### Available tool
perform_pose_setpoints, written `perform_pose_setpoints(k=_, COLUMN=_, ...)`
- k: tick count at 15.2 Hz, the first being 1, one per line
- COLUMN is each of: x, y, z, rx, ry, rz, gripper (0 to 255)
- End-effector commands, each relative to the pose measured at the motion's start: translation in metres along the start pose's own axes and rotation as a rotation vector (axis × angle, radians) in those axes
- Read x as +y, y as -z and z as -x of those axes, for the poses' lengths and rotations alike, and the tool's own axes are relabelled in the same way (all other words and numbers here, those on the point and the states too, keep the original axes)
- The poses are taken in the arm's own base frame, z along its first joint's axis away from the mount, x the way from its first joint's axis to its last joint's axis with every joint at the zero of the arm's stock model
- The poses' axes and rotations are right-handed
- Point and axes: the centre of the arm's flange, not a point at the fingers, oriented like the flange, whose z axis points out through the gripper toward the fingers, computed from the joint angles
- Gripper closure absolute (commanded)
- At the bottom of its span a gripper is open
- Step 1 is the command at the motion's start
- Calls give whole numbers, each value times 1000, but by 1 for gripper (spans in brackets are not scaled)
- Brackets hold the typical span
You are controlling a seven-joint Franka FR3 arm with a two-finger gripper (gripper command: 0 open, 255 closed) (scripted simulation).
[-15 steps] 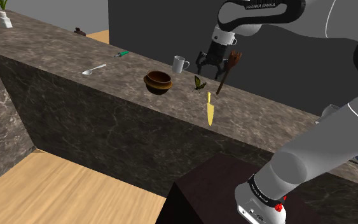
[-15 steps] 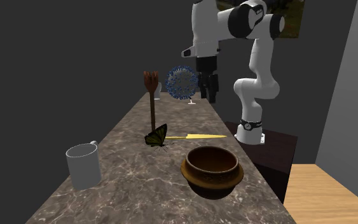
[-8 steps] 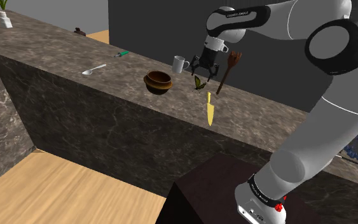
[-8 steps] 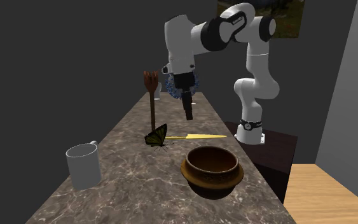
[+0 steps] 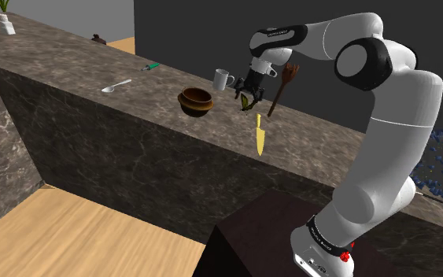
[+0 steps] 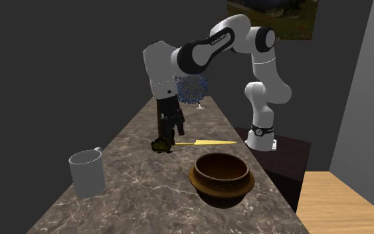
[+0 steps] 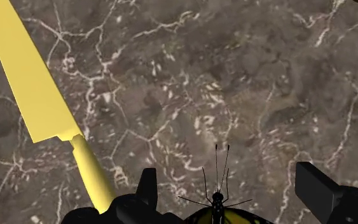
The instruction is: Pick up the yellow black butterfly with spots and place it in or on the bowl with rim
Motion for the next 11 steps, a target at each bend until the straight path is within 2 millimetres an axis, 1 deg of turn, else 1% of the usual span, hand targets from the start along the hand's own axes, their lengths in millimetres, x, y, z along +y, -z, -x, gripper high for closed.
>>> perform_pose_setpoints(k=1, x=-2, y=-9, z=-16, rx=-12, ry=-47, rz=-5, gripper=0)
perform_pose_setpoints(k=7, x=-3, y=-40, z=-15, rx=-12, ry=-47, rz=-5, gripper=0)
perform_pose_setpoints(k=8, x=-3, y=-49, z=-15, rx=-12, ry=-47, rz=-5, gripper=0)
perform_pose_setpoints(k=11, x=-3, y=-49, z=-15, rx=-12, ry=-47, rz=-5, gripper=0)
